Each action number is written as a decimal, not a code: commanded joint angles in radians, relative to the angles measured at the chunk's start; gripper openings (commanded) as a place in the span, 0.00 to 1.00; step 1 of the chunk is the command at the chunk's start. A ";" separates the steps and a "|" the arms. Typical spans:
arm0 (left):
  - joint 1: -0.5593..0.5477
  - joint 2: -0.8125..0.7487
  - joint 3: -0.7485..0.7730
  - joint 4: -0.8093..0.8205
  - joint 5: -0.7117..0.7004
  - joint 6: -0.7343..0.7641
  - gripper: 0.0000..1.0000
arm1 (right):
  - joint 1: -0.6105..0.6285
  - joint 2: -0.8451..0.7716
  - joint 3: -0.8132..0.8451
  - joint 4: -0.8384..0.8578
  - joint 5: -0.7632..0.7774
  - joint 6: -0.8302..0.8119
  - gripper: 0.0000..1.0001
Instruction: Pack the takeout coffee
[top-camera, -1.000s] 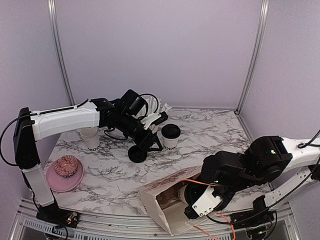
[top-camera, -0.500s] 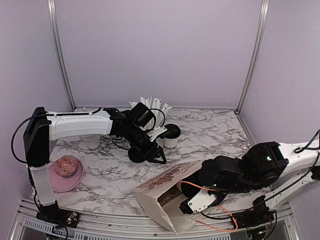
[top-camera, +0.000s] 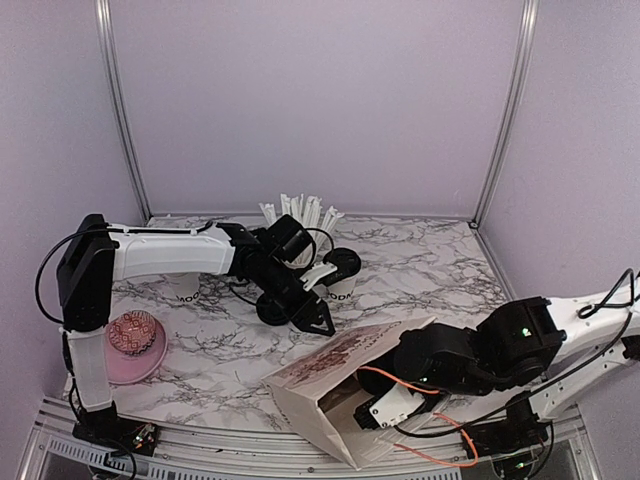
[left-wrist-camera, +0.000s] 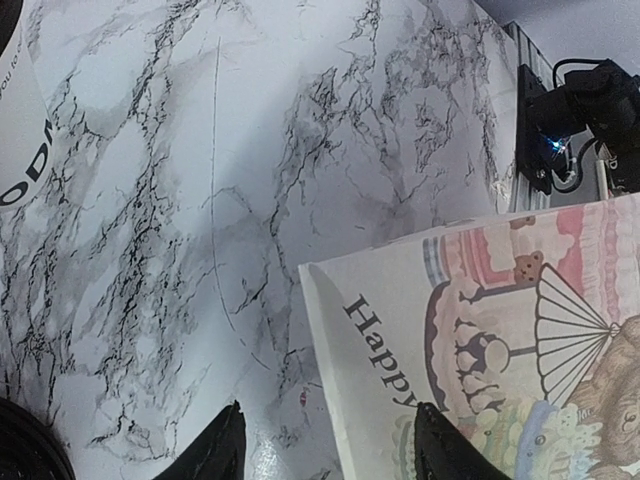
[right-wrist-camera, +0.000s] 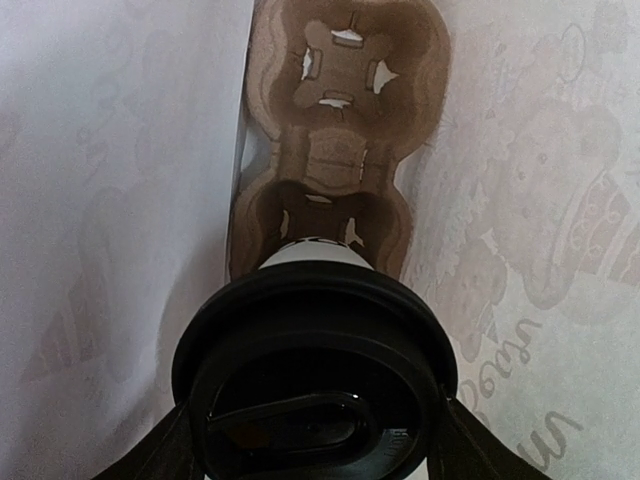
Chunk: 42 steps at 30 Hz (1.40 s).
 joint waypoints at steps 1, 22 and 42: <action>-0.005 0.029 -0.007 0.007 0.035 0.001 0.58 | -0.001 -0.033 -0.010 0.093 0.038 0.002 0.35; -0.005 0.092 0.020 0.008 0.098 0.024 0.57 | -0.109 -0.029 -0.070 0.192 -0.102 -0.026 0.34; 0.018 0.100 0.034 0.004 0.101 0.027 0.57 | -0.129 -0.045 -0.052 0.174 -0.212 -0.079 0.33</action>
